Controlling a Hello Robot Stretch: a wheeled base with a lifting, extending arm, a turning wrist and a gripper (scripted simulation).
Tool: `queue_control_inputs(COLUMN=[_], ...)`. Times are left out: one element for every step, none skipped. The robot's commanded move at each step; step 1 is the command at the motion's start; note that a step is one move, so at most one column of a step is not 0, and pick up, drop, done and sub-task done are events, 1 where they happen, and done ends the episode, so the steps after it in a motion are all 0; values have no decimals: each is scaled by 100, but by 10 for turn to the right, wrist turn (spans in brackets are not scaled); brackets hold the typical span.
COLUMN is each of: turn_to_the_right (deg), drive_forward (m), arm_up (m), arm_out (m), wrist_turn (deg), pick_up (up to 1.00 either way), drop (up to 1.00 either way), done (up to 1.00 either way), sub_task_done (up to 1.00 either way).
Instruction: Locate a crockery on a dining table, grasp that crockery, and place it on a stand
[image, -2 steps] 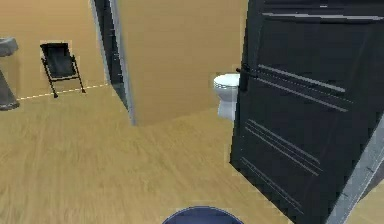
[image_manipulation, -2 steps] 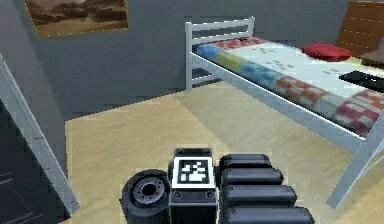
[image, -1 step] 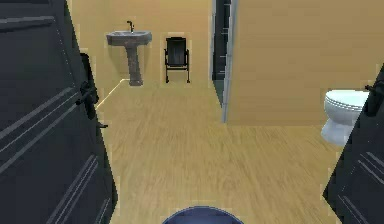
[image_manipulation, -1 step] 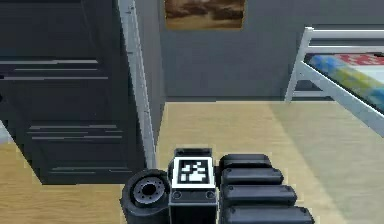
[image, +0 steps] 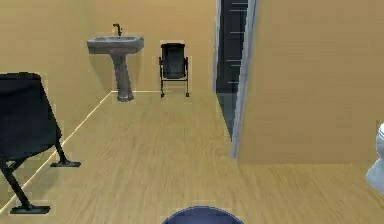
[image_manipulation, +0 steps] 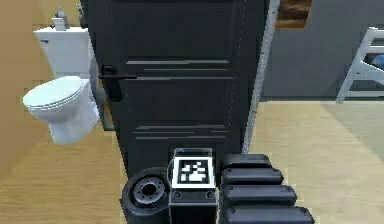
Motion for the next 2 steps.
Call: queue_control_inputs(turn_to_the_right=[0, -60], drive_forward=[100, 0], arm_up=[0, 0], arm_out=[0, 0], wrist_turn=[0, 0], pick_up=[0, 0], drop=[0, 0], done=[0, 0], sub_task_done=[0, 0])
